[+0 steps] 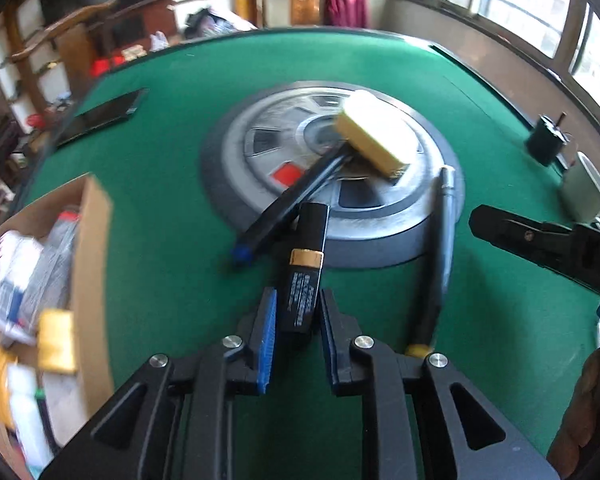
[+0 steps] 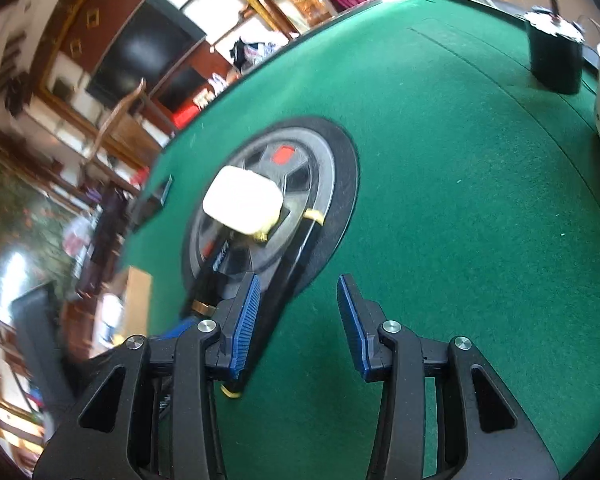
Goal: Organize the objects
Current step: 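Move both tools back to the markers beside the white charger on the table, then grasp a black gold-banded marker with the left tool while the right tool grasps a black marker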
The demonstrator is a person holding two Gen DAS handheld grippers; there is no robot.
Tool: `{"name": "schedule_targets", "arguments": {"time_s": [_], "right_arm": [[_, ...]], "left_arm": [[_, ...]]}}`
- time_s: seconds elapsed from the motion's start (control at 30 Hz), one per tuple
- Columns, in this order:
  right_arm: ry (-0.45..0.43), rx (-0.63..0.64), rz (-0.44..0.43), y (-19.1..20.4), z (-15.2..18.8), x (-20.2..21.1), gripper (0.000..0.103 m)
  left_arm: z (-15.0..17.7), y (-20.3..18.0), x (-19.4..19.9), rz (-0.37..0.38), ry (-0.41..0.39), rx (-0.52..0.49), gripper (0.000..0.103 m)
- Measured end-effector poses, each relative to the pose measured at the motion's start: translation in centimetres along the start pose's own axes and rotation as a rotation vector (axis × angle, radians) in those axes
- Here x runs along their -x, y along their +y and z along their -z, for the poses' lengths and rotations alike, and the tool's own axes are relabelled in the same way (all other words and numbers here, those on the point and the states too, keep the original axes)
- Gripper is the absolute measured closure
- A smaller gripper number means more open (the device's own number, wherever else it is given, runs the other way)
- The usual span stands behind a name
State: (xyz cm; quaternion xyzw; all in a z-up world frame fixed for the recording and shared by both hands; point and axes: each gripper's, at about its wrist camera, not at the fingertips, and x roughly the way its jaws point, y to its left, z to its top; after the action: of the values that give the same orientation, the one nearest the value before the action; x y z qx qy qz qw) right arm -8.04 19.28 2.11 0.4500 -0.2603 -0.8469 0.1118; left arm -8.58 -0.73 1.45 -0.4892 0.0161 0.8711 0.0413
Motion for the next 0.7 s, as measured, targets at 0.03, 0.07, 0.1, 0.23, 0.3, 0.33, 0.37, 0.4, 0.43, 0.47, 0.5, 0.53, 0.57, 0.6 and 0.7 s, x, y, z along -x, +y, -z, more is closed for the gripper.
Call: {"name": "schedule_targets", "arguments": {"time_s": [0.03, 0.07, 0.1, 0.23, 0.3, 0.33, 0.37, 0.4, 0.43, 0.47, 0.5, 0.53, 0.57, 0.6, 0.7], "right_arm": [[0.013, 0.030, 0.012, 0.6, 0.3, -0.4, 0.063], [0.017, 0.056, 0.032, 1.2, 0.5, -0.6, 0.063], [0.016, 0.096, 0.066, 2.1, 0.8, -1.0, 0.063], [0.019, 0.219, 0.172, 4.7, 1.8, -2.8, 0.063], [0.014, 0.274, 0.223, 5.4, 2.1, -3.5, 0.063], [0.013, 0.300, 0.257, 5.6, 2.1, -3.7, 0.063], [0.012, 0.310, 0.263, 5.5, 2.1, -3.6, 0.066], [0.015, 0.305, 0.267, 5.1, 2.0, -3.4, 0.067], [0.018, 0.295, 0.277, 4.7, 1.8, -3.1, 0.070], [0.019, 0.285, 0.287, 4.3, 1.7, -2.8, 0.080], [0.018, 0.275, 0.299, 3.9, 1.6, -2.5, 0.084], [0.013, 0.261, 0.301, 3.3, 1.5, -2.0, 0.089], [0.013, 0.258, 0.302, 2.9, 1.5, -1.7, 0.089], [0.015, 0.262, 0.303, 2.6, 1.4, -1.5, 0.089], [0.012, 0.277, 0.305, 2.9, 1.7, -1.6, 0.089]], "left_arm": [[0.2, 0.1, 0.1, -0.002, -0.008, 0.002, 0.083], [0.3, 0.2, 0.0, 0.000, -0.014, 0.007, 0.083], [0.3, 0.0, -0.1, -0.003, -0.016, 0.008, 0.083], [0.2, 0.4, -0.2, 0.001, -0.031, 0.006, 0.083], [0.0, 0.8, -0.1, 0.007, -0.036, 0.007, 0.082], [-0.1, 0.8, -0.1, 0.007, -0.038, 0.008, 0.082], [-0.1, 0.8, -0.1, 0.005, -0.040, 0.006, 0.082], [0.0, 0.7, 0.0, 0.003, -0.041, 0.005, 0.082], [0.0, 0.9, 0.0, 0.004, -0.044, 0.007, 0.082], [0.0, 1.0, 0.1, 0.006, -0.047, 0.011, 0.082], [0.0, 1.0, 0.0, 0.004, -0.051, 0.011, 0.082], [0.0, 1.0, 0.0, 0.001, -0.053, 0.009, 0.082], [-0.1, 1.0, 0.0, 0.000, -0.054, 0.008, 0.082], [-0.1, 1.0, 0.0, 0.001, -0.056, 0.011, 0.081], [-0.3, 1.1, -0.1, 0.003, -0.060, 0.016, 0.076]]}}
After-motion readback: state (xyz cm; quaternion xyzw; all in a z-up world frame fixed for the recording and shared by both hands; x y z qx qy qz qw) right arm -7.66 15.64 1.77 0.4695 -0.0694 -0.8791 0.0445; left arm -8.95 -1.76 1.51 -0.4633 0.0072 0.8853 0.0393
